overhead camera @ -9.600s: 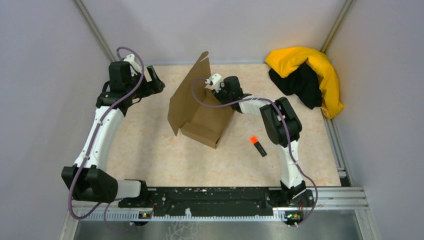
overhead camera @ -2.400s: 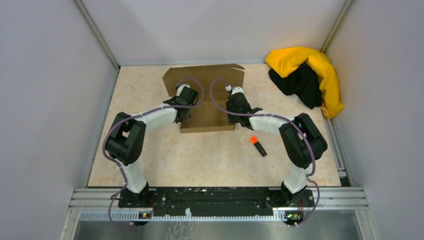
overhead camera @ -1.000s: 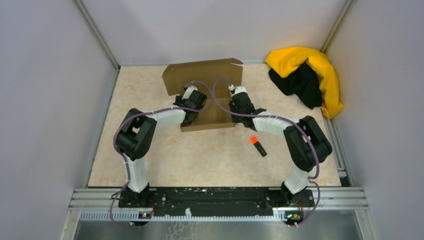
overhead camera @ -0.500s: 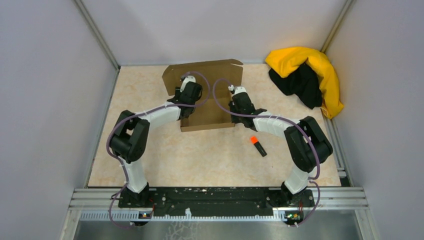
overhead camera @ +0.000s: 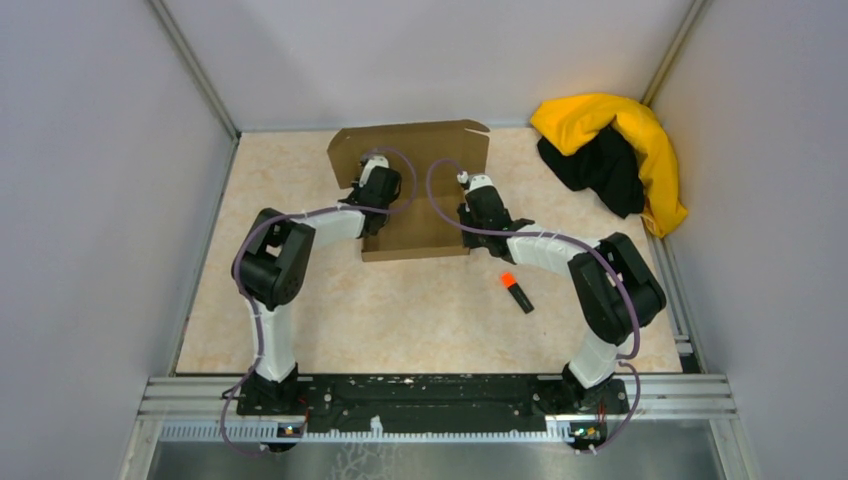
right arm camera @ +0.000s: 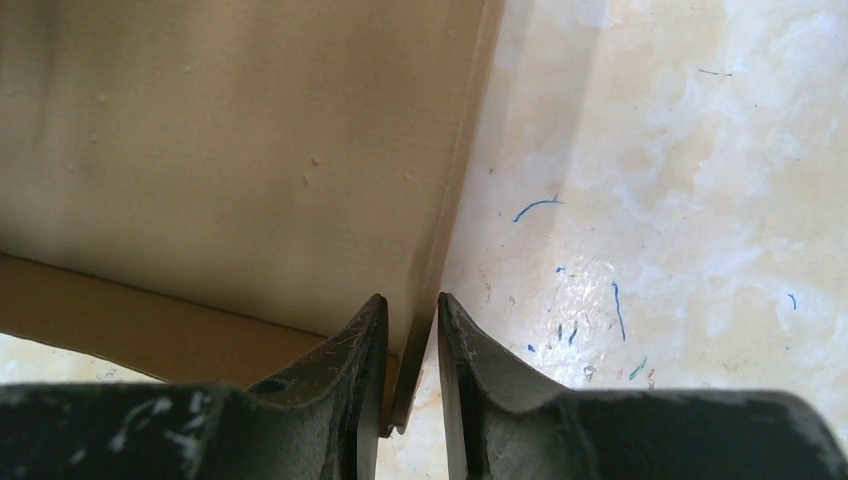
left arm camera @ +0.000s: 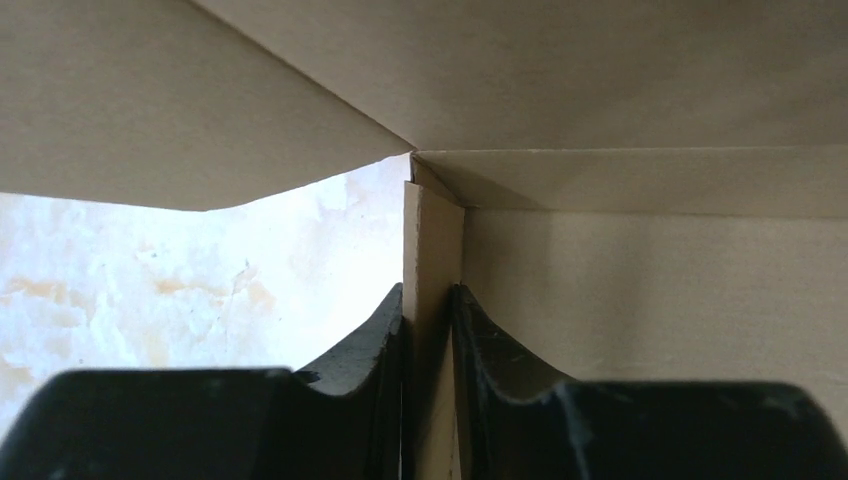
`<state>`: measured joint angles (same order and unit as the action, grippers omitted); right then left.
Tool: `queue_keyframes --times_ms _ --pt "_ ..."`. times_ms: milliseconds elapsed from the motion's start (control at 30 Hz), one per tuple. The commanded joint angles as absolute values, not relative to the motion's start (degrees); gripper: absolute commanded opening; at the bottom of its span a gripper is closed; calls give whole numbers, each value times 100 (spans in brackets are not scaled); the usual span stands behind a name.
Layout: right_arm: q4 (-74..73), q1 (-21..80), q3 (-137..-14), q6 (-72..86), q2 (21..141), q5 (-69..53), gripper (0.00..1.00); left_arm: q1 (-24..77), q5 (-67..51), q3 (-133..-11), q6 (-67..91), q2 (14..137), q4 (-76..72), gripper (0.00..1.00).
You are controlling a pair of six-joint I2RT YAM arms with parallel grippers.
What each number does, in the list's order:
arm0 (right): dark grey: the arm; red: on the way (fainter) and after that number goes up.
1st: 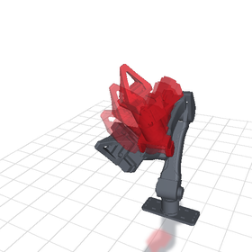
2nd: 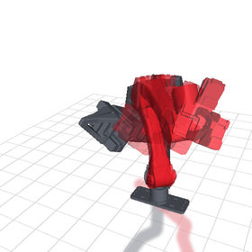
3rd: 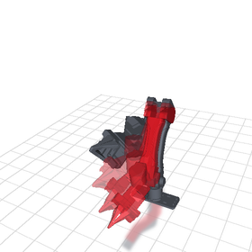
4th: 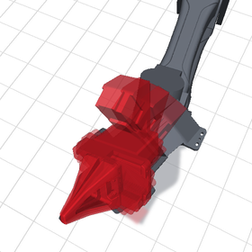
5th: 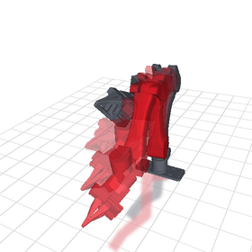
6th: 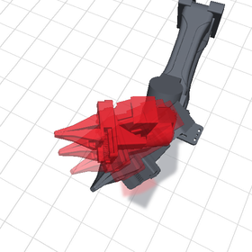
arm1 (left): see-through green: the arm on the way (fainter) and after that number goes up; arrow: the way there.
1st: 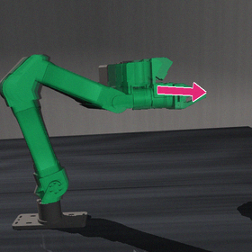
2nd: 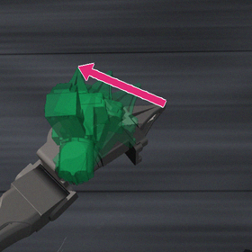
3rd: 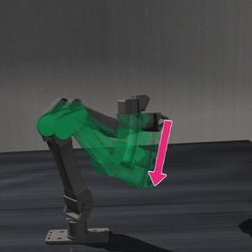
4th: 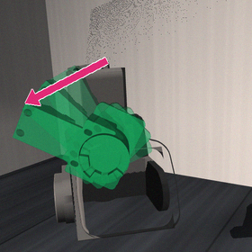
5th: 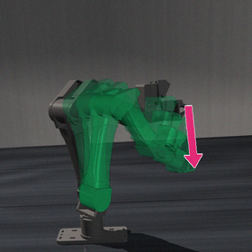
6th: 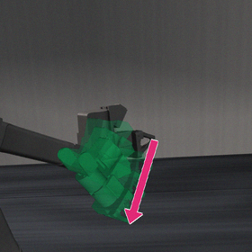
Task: Fold the paper box
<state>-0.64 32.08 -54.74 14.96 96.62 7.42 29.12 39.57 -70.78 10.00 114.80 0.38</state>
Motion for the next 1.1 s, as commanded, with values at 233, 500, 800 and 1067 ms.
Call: queue_keyframes --times_ms 233,500,800,1067 --pt "67 3155 -5488 1386 9306 757 25 2900 3729 -7516 983 11263 467 75" --pt "-134 3138 -5571 1362 9197 714 27 2870 3208 -8255 1595 10808 2709 87" --pt "-316 3132 -5511 1362 9041 654 27 2870 2339 -7703 2298 9955 3532 85" --pt "-300 3134 -5456 1389 8947 492 27 2927 2097 -6908 2645 9722 3481 81"
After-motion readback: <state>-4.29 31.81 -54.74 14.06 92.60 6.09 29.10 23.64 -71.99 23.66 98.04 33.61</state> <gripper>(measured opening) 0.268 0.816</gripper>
